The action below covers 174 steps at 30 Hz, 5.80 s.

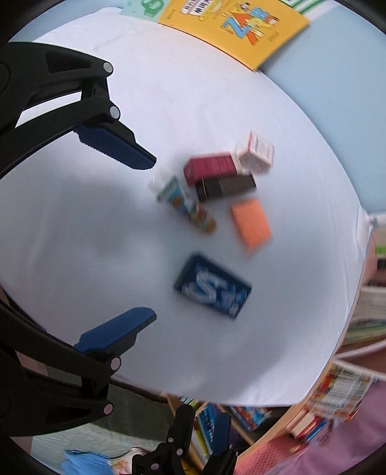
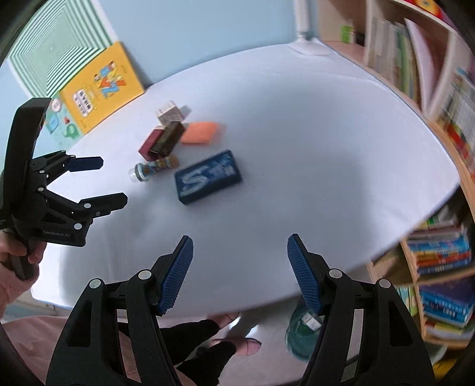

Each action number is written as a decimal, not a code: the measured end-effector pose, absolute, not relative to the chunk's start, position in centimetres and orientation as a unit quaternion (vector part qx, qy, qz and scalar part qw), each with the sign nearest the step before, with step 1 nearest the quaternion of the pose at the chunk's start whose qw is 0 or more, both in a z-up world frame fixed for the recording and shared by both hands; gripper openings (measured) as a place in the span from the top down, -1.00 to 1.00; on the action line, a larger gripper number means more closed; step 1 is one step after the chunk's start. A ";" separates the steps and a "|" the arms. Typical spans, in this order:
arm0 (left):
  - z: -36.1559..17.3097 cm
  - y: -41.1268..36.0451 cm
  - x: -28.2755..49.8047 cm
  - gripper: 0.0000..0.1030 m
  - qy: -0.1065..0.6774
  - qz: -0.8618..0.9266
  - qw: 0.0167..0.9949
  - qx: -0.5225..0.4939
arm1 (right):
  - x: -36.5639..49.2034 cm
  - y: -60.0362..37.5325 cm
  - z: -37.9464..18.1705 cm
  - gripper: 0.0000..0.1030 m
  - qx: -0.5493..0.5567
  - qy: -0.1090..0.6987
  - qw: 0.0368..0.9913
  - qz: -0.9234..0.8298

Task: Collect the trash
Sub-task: 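Reach both tools toward the dark boxes and orange clay bag, then grasp the dark red box with the left tool while the right grasps the orange clay bag, then carry the dark red box and orange clay bag toward the green wastebasket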

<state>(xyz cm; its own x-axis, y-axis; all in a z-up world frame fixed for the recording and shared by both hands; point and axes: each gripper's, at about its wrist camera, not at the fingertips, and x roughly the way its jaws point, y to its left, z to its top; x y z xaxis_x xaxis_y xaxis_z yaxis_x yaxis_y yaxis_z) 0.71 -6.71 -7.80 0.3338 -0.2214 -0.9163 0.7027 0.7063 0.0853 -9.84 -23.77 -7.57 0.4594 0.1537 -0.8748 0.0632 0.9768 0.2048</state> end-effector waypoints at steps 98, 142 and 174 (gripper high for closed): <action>-12.4 -5.4 15.6 0.49 0.531 -0.258 0.778 0.214 | 12.6 -16.7 -10.7 -0.09 -0.074 0.545 0.824 0.135; -11.2 -26.0 -24.2 0.49 0.351 -0.573 0.589 0.449 | -37.8 -33.5 -8.1 -0.09 0.223 0.496 0.798 -0.259; -17.2 -31.9 -32.4 0.49 0.345 -0.593 0.497 0.531 | -43.3 -36.4 -13.6 -0.09 0.317 0.495 0.759 -0.280</action>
